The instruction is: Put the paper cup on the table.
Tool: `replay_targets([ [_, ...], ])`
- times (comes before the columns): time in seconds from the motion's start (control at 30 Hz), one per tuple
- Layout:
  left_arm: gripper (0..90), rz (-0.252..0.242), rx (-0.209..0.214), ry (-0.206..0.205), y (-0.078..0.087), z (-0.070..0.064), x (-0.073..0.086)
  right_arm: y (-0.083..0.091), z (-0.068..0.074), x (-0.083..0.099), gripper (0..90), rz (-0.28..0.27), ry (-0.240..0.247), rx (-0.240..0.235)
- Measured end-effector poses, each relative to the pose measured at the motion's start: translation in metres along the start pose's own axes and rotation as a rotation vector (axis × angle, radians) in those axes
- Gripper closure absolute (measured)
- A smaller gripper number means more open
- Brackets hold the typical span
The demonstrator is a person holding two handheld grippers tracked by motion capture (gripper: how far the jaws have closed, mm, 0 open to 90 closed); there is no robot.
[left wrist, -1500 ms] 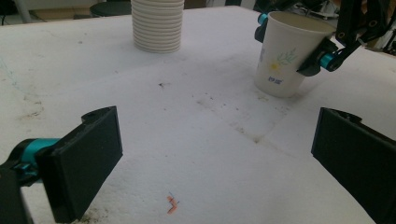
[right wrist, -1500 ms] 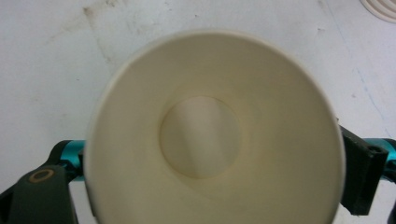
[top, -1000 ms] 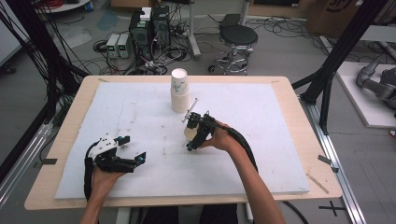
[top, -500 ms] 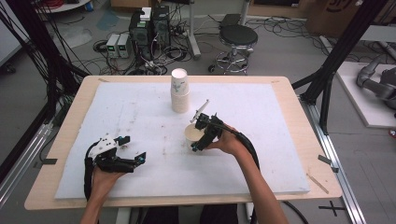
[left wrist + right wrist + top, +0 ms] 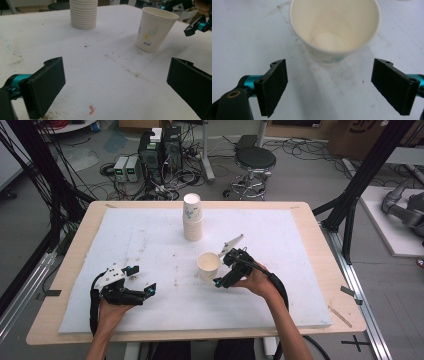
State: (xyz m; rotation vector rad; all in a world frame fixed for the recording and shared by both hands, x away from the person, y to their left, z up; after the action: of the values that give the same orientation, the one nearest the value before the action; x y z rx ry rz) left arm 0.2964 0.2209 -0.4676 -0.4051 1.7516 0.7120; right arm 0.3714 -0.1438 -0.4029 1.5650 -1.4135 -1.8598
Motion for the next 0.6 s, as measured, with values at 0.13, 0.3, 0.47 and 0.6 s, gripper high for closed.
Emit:
replay_targets([
  [0.13,1.8,-0.007,-0.002,0.006,0.000,0.000,0.000,0.013,0.001,0.018,13.8,-0.071,-0.028,0.013],
  [0.3,1.8,-0.008,-0.004,0.005,0.001,0.000,0.000,0.027,0.000,0.048,13.8,-0.180,-0.103,0.063],
  [0.47,1.8,0.001,-0.006,0.002,0.000,0.000,0.000,0.037,-0.002,0.079,13.9,-0.297,-0.191,0.088],
  [0.6,1.8,-0.001,-0.010,0.009,0.000,0.000,0.000,0.043,-0.004,0.099,13.9,-0.406,-0.256,0.114],
])
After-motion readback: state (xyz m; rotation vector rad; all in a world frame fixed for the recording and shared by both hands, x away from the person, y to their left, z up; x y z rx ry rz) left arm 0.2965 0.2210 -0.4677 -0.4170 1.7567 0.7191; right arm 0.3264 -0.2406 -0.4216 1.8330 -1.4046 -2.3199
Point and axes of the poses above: each handheld gripper's, and its own axes: y roughly backward along the jaws, x roughly out of its underside, z roughly to its left, the point moved 1 cm from there along -y, roughly forward along the jaws, and after that the axes turned 5 degrees about x, right-handed, at the moved point
